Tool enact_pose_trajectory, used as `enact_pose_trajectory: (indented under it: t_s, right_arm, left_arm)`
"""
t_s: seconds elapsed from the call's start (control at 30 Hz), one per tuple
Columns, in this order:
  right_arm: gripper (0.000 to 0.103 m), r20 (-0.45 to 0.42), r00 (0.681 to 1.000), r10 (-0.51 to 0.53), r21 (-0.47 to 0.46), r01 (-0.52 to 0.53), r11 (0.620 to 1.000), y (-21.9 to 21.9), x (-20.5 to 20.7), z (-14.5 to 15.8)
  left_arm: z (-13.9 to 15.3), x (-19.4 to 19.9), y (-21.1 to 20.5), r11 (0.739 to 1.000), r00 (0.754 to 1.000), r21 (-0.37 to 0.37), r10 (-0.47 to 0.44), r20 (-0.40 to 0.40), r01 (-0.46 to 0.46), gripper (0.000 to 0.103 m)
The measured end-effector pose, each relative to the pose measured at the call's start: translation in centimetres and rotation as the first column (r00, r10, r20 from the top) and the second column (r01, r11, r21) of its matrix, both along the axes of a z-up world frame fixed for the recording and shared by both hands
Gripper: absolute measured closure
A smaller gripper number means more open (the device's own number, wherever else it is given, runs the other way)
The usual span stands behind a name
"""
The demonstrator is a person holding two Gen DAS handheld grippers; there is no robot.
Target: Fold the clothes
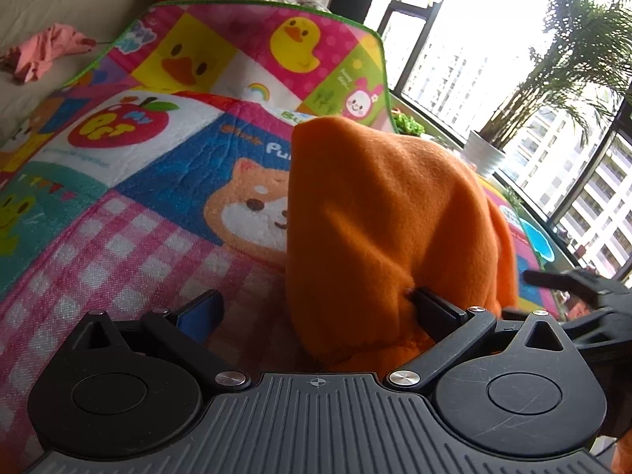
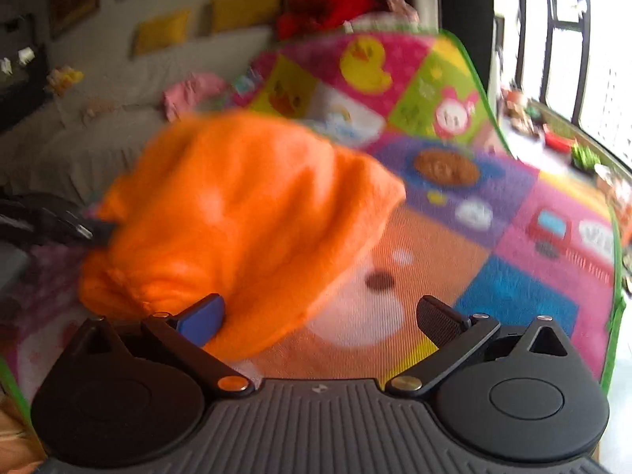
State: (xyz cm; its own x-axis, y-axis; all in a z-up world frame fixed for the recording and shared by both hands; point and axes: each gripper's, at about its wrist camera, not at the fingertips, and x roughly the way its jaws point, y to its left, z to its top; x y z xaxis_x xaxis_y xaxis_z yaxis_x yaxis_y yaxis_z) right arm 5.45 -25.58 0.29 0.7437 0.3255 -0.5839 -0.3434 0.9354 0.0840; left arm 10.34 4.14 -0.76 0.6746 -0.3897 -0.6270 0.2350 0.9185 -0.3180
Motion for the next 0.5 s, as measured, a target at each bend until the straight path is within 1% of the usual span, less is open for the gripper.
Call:
enact_pose_trajectory:
  t_s: [0.03, 0.07, 0.13, 0.17, 0.23, 0.27, 0.33, 0.4, 0.5]
  right_arm:
    - [0.000, 0.023, 1.000, 0.017, 0.021, -0.017, 1.000, 0.0, -0.4, 0.6]
    - [0.000, 0.041, 0.999, 0.034, 0.020, -0.035, 0.999, 0.3, -0.6, 1.0]
    - [0.000, 0.071, 0.996, 0.056, -0.044, -0.053, 0.998, 1.6, -0.7, 1.0]
    - [0.000, 0.075, 0.995, 0.061, -0.084, -0.055, 0.995, 2.3, -0.4, 0.7]
    - [0.000, 0.052, 0.997, 0.057, -0.157, -0.048, 0.986, 3.7, 0.5, -0.6]
    - [0.000, 0.050, 0.997, 0.055, -0.167, -0.046, 0.985, 4.1, 0.8, -1.1]
    - [0.000, 0.055, 0.997, 0.052, -0.156, -0.043, 0.987, 4.2, 0.8, -1.5]
    - [0.000, 0.054, 0.997, 0.051, -0.164, -0.042, 0.986, 4.3, 0.6, -1.5]
    - [0.000, 0.058, 0.997, 0.055, -0.187, -0.044, 0.981, 4.5, 0.2, -1.7]
  left_arm:
    - [0.0, 0.0, 0.0, 1.000, 1.000, -0.001, 0.001, 0.000, -0.001, 0.000]
    - [0.0, 0.1, 0.1, 1.000, 1.000, -0.001, 0.001, -0.001, -0.001, 0.000]
    - [0.0, 0.1, 0.0, 1.000, 1.000, -0.002, 0.003, 0.000, -0.003, 0.000]
    - [0.0, 0.1, 0.0, 1.000, 1.000, -0.002, 0.004, 0.001, -0.004, 0.000]
    - [0.0, 0.0, 0.1, 1.000, 1.000, -0.003, 0.004, -0.002, -0.004, 0.000]
    - [0.0, -0.1, 0.1, 1.000, 1.000, 0.001, 0.002, -0.003, -0.002, 0.000]
    - [0.3, -0.3, 0.1, 1.000, 1.000, 0.014, 0.003, 0.001, -0.003, 0.000]
    - [1.2, -0.8, 0.4, 1.000, 1.000, 0.009, -0.005, 0.023, 0.004, 0.000]
    - [3.3, -1.3, 0.7, 0.999, 0.995, -0.043, -0.019, 0.098, 0.024, 0.000]
